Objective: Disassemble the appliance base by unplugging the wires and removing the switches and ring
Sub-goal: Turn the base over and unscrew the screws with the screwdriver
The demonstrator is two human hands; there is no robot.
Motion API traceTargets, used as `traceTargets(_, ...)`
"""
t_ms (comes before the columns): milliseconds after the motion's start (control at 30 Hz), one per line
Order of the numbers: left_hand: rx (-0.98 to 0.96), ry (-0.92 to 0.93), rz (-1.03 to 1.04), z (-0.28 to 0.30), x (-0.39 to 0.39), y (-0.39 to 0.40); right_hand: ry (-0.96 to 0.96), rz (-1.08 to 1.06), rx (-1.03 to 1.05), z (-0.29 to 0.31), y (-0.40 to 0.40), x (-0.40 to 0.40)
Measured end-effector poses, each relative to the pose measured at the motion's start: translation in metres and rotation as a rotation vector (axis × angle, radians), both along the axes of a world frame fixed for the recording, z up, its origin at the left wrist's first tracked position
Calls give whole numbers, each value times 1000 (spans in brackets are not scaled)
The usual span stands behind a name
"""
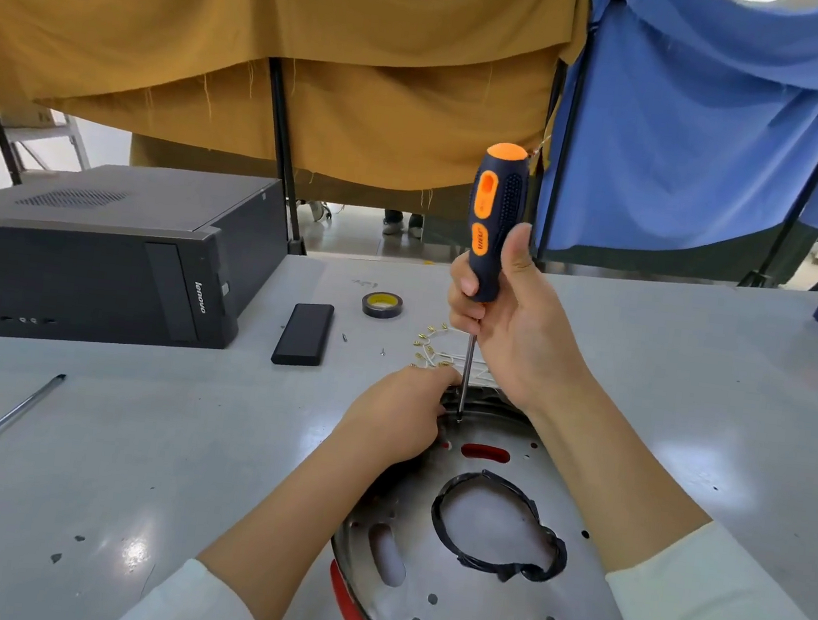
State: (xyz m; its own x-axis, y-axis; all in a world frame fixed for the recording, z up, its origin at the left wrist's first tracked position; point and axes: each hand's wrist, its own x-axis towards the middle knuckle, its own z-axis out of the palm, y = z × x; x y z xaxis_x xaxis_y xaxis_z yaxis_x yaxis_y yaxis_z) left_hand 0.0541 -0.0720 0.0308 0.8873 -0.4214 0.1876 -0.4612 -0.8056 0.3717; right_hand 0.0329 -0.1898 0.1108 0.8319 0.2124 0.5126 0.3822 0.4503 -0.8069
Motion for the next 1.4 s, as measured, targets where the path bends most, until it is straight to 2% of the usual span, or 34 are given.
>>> traceTargets(233, -28, 45, -12, 1, 1, 0, 41, -30, 112, -3, -6, 0)
traceTargets(433, -32, 48, -3, 0, 1, 0, 77, -51, 87, -4, -4, 1)
traceTargets(700, -17, 33, 5, 2, -2, -1, 87, -195, 81, -4, -2, 1)
traceTargets(833, -10, 26, 9, 2, -3, -2, 81, -163, 124, -5, -3, 2)
traceTargets(1067, -4, 17, 4, 5, -5, -2, 46, -158, 63, -8, -3, 3)
traceTargets(1400, 5, 17, 0, 5, -5, -2, 110, -67, 62, -9, 0, 5)
